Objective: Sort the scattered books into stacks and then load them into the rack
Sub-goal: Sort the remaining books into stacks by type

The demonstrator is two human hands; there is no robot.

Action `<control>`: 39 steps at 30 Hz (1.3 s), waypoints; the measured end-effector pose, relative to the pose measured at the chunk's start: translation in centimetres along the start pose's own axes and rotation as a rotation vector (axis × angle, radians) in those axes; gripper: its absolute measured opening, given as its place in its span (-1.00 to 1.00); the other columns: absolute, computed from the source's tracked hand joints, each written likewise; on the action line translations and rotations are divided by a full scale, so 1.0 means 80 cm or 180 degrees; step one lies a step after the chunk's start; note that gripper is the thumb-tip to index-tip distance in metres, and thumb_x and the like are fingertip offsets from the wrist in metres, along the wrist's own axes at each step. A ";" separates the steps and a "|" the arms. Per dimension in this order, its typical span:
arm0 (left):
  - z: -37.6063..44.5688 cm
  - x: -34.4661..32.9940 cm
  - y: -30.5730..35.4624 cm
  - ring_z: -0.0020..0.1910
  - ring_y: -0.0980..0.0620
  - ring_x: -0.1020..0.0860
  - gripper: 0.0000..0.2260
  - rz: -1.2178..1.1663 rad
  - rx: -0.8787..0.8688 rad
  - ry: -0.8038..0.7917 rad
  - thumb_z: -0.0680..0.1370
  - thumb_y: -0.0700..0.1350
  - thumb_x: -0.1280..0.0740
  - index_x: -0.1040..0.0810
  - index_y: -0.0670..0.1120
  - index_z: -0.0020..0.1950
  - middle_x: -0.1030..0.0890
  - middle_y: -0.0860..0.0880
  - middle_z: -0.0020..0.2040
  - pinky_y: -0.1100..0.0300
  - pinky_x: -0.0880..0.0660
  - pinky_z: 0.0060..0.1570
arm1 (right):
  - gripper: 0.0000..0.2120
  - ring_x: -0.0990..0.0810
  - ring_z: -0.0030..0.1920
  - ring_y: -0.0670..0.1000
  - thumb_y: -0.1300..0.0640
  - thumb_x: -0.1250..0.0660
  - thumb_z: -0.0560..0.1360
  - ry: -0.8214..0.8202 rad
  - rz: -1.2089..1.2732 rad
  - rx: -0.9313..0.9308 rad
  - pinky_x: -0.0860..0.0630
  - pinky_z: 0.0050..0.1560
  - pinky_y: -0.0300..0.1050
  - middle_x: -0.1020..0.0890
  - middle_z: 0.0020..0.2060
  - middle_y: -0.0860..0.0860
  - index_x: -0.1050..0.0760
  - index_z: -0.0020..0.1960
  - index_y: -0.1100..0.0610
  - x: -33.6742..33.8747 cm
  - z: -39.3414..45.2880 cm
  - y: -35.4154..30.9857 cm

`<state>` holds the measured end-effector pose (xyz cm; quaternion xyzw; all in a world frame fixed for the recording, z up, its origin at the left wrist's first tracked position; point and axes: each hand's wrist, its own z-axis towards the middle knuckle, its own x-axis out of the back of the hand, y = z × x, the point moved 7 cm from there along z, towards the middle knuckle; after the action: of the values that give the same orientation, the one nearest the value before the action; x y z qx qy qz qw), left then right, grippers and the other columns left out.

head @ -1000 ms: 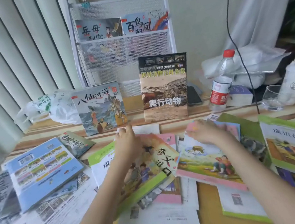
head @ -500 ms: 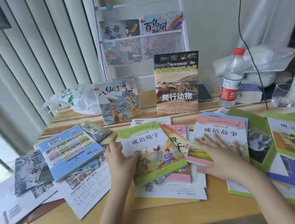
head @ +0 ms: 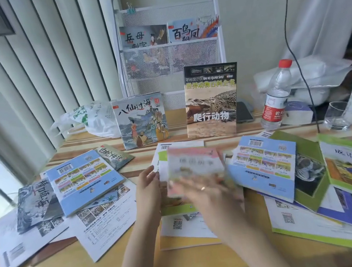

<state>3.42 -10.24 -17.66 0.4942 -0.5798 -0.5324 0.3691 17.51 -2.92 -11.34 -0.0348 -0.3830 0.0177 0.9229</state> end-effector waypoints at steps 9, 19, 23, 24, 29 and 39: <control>0.020 0.010 -0.010 -0.05 -0.01 -0.59 -0.78 -0.0815 0.1030 -0.0219 0.59 -0.35 -0.11 -0.44 -0.23 0.19 -0.61 -0.17 0.02 0.22 -0.54 -0.11 | -0.21 -0.13 0.48 -0.10 -0.54 0.34 0.29 -0.1361 0.1094 -0.1310 0.17 0.44 0.05 -0.43 0.34 -0.23 -0.40 0.27 -0.35 -0.054 -0.018 0.035; 0.024 -0.042 0.023 -0.33 -0.09 -0.57 -0.73 0.0608 0.0619 -0.0761 0.47 -0.05 -0.40 -0.49 -0.23 -0.02 -0.56 -0.23 -0.18 0.18 -0.53 -0.35 | -0.29 0.20 0.51 -0.13 -0.47 0.16 0.37 -0.1706 0.0706 -0.1582 0.23 0.46 -0.12 0.08 0.51 -0.22 0.01 0.48 -0.28 -0.046 -0.035 0.061; -0.001 -0.056 0.017 -0.23 0.04 -0.58 -0.77 0.1107 0.0133 -0.0860 0.57 -0.10 -0.29 -0.36 -0.16 0.16 -0.59 -0.13 -0.02 0.23 -0.56 -0.38 | -0.44 0.02 0.47 -0.24 -0.19 -0.13 0.55 -0.1239 0.1122 -0.1882 -0.02 0.46 -0.12 0.04 0.49 -0.24 0.04 0.48 -0.28 -0.007 -0.040 0.105; -0.006 -0.055 0.013 -0.20 -0.02 -0.59 -0.74 0.1049 0.0163 -0.0928 0.58 -0.07 -0.29 -0.36 -0.17 0.18 -0.59 -0.18 0.03 0.10 -0.60 -0.25 | -0.39 0.12 0.49 -0.19 -0.21 -0.10 0.55 -0.1304 0.0565 -0.1925 0.05 0.49 0.03 0.11 0.50 -0.20 0.13 0.49 -0.26 0.005 -0.046 0.124; -0.007 -0.048 0.007 -0.05 -0.14 -0.64 -0.71 0.1037 0.0014 -0.0924 0.56 -0.02 -0.31 -0.36 -0.14 0.17 -0.61 -0.17 0.03 -0.08 -0.59 -0.05 | -0.40 0.12 0.53 0.02 -0.23 -0.04 0.58 -0.2097 -0.0852 -0.2263 0.12 0.44 0.22 0.03 0.54 -0.06 0.11 0.53 -0.15 0.018 -0.078 0.175; -0.003 -0.048 0.004 -0.09 -0.07 -0.62 -0.79 0.1081 -0.0179 -0.0820 0.57 -0.04 -0.30 -0.39 -0.11 0.12 -0.60 -0.11 0.00 0.07 -0.59 -0.15 | -0.82 -0.47 -0.04 0.12 0.13 -0.41 0.45 0.0835 -0.1691 -0.1527 0.04 0.34 0.33 -0.64 -0.17 -0.06 -0.55 0.02 -0.06 0.138 -0.004 0.111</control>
<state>4.54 -6.61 -16.94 0.3067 -0.6821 -0.5372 0.3900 25.50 6.57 -4.49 -0.1513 -0.2506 -0.3169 0.9021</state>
